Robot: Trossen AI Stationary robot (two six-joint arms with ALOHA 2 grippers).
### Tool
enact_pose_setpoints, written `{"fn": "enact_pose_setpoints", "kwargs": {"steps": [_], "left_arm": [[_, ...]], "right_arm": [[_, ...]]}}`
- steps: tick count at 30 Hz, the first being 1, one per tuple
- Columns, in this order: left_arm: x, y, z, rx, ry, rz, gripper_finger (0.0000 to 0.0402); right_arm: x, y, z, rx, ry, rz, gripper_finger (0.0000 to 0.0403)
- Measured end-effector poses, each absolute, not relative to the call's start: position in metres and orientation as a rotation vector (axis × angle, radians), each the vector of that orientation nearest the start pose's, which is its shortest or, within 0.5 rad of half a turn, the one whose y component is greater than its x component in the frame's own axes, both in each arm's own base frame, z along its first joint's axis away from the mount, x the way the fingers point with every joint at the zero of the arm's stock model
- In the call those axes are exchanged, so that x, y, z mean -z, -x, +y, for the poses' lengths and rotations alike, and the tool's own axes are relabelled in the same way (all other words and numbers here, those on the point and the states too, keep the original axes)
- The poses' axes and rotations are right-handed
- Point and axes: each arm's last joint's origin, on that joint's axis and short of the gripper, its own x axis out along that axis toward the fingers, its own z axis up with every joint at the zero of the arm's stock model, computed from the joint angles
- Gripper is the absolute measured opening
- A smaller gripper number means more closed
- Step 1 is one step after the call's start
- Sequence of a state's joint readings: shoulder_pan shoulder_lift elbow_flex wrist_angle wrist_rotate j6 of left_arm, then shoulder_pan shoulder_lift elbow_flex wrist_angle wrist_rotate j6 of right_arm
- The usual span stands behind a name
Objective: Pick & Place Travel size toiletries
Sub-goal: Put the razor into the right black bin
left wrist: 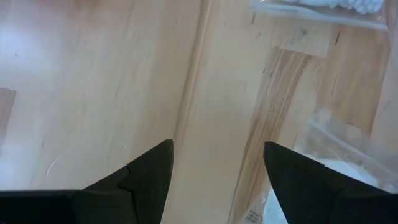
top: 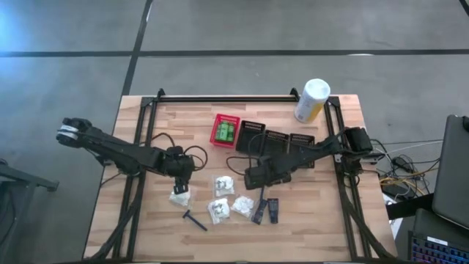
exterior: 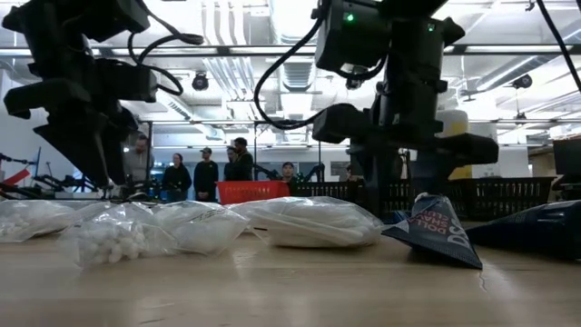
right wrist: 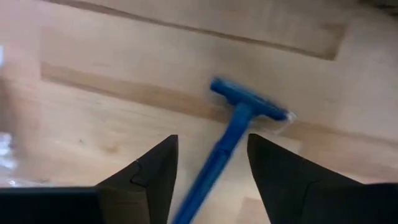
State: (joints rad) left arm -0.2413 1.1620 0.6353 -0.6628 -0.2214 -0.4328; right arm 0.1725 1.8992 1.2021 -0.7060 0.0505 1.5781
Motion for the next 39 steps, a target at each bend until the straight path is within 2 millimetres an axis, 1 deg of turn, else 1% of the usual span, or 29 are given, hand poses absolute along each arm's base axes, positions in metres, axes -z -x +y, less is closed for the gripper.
{"fn": "enact_pose_setpoints", "kwargs": {"steps": [5,11,15,19,25,28,30,32,35,39], "left_arm": [[-0.186,-0.183,-0.038,-0.234,0.111,1.119,0.0255],[-0.187,-0.183,-0.037,-0.253,0.103,1.102,0.0255],[-0.187,-0.183,-0.037,-0.263,0.102,1.093,0.0255],[-0.187,-0.183,-0.037,-0.267,0.109,1.091,0.0255],[-0.187,-0.184,-0.037,-0.295,0.142,1.077,0.0255],[-0.188,-0.184,-0.037,-0.311,0.166,1.068,0.0255],[-0.189,-0.185,-0.037,-0.321,0.185,1.061,0.0255],[-0.189,-0.185,-0.037,-0.332,0.205,1.055,0.0255],[-0.189,-0.185,-0.037,-0.342,0.227,1.046,0.0255],[-0.189,-0.186,-0.038,-0.350,0.238,1.036,0.0255]], "right_arm": [[-0.141,-0.344,0.058,0.987,-1.143,1.131,0.0134],[-0.135,-0.345,0.059,0.970,-1.116,1.175,0.0066],[-0.140,-0.344,0.058,0.952,-1.080,1.172,0.0028],[-0.153,-0.342,0.057,0.917,-1.057,1.126,0.0027],[-0.190,-0.335,0.055,0.852,-1.045,1.016,0.0035],[-0.212,-0.321,0.050,0.889,-1.002,0.967,0.0034],[-0.222,-0.306,0.042,0.973,-0.975,0.973,0.0036],[-0.229,-0.286,0.031,1.065,-0.957,1.007,0.0037],[-0.234,-0.259,0.011,1.141,-0.971,1.009,0.0037],[-0.224,-0.220,-0.014,1.217,-1.047,0.971,0.0037]]}}
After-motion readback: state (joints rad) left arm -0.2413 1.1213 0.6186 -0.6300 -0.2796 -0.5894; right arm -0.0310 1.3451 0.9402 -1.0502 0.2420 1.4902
